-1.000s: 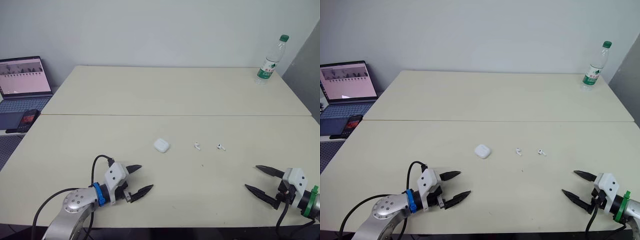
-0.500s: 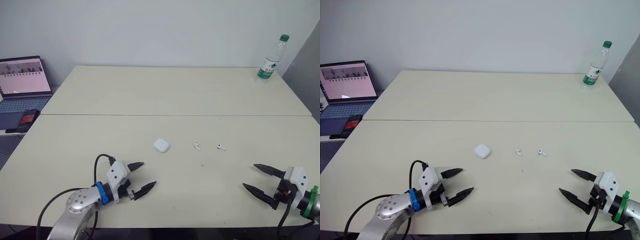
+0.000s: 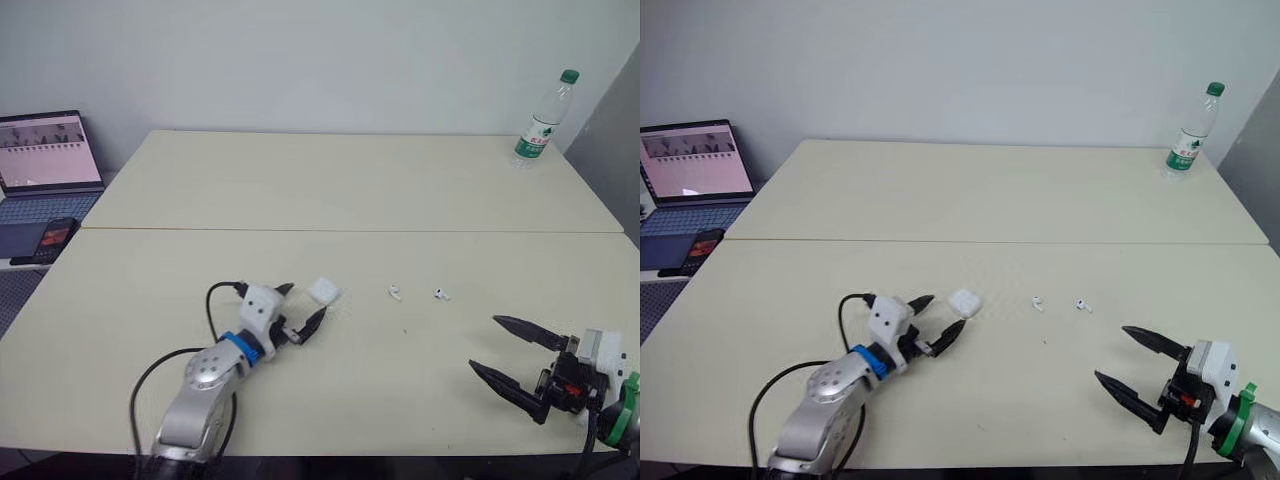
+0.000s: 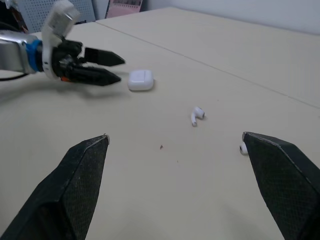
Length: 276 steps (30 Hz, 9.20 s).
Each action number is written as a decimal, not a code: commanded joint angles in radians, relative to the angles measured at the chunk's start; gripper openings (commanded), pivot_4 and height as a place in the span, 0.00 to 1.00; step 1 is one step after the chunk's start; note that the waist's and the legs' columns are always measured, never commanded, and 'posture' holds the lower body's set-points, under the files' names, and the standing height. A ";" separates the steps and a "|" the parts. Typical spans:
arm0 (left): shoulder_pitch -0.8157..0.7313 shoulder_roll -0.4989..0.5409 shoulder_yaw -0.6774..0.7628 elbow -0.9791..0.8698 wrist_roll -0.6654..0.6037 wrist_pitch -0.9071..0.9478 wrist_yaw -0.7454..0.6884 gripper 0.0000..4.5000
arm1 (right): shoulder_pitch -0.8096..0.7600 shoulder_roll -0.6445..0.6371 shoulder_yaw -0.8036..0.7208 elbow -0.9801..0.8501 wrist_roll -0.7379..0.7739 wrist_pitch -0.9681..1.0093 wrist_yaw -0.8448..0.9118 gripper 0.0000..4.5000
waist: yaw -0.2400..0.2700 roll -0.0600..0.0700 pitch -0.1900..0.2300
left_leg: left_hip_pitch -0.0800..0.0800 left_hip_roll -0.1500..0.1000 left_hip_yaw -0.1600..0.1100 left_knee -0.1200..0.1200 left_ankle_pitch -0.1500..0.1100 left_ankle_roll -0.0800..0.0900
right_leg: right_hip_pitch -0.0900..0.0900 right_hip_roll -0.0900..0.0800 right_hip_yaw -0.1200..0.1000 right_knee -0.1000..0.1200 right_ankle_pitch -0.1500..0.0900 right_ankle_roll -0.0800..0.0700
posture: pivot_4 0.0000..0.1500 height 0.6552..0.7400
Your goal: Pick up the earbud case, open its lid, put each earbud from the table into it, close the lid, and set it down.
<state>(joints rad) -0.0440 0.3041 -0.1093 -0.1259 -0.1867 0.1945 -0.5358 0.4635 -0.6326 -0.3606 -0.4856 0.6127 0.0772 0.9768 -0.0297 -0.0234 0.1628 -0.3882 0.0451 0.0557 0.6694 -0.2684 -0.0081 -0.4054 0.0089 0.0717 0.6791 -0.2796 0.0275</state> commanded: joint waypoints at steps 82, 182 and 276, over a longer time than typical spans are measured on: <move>-0.201 -0.191 -0.175 -0.080 -0.093 -0.045 -0.123 0.85 | -0.745 -0.053 0.313 -0.012 1.273 0.736 -1.314 0.17 | -0.002 -0.004 0.002 | -0.011 0.000 -0.005 0.000 0.000 0.000 | -0.004 0.005 -0.002 -0.006 0.002 0.003 | 1.00 0.95; -0.485 0.039 -0.096 0.018 -0.551 0.630 -0.594 0.17 | -0.751 -0.352 0.195 -0.102 0.517 0.950 -0.397 1.00 | -0.001 -0.009 0.006 | -0.011 0.000 -0.006 0.002 0.000 0.000 | -0.005 0.005 -0.002 -0.005 0.002 0.003 | 1.00 0.95; -0.245 0.186 0.010 -0.020 -0.314 0.209 -0.541 0.17 | -0.653 -0.659 0.566 0.367 -0.433 -0.028 0.305 0.10 | -0.006 -0.010 0.008 | -0.010 0.002 -0.001 0.008 0.000 0.001 | -0.009 0.002 -0.005 0.001 0.004 0.000 | 1.00 0.95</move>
<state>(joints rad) -0.2720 0.4931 -0.1038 -0.1122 -0.4911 0.4082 -1.0796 -0.1859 -1.2955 0.2395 -0.1586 0.2010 0.1276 1.2543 -0.0358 -0.0336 0.1710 -0.3956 0.0472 0.0543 0.6773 -0.2680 -0.0074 -0.4111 0.0110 0.0670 0.6805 -0.2753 0.0279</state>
